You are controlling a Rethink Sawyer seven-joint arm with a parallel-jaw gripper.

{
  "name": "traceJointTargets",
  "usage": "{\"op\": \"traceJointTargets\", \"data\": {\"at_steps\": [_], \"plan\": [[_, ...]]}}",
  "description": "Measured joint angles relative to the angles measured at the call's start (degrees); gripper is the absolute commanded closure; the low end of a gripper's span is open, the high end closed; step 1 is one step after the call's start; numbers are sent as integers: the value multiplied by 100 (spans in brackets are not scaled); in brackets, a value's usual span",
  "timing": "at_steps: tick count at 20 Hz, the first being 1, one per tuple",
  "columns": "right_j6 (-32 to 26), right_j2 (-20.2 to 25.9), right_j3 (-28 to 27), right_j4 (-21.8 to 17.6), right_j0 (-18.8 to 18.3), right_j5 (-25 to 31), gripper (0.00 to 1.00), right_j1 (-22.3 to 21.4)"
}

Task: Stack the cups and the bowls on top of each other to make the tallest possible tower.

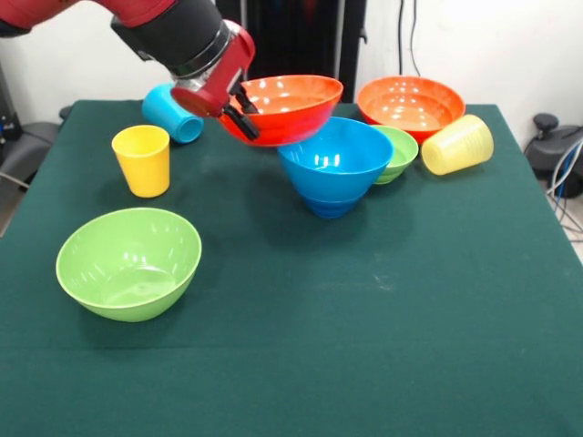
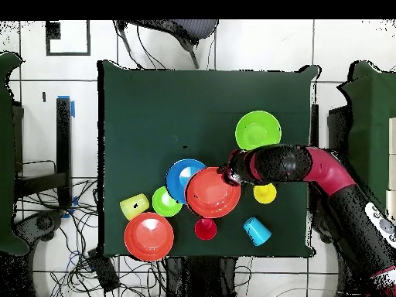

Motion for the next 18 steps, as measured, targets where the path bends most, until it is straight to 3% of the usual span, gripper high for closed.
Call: {"op": "traceJointTargets", "data": {"at_steps": [9, 18], "plan": [[0, 100, -2, 203, 0, -433, 100, 112], [0, 145, -1, 226, 0, -507, 100, 113]]}}
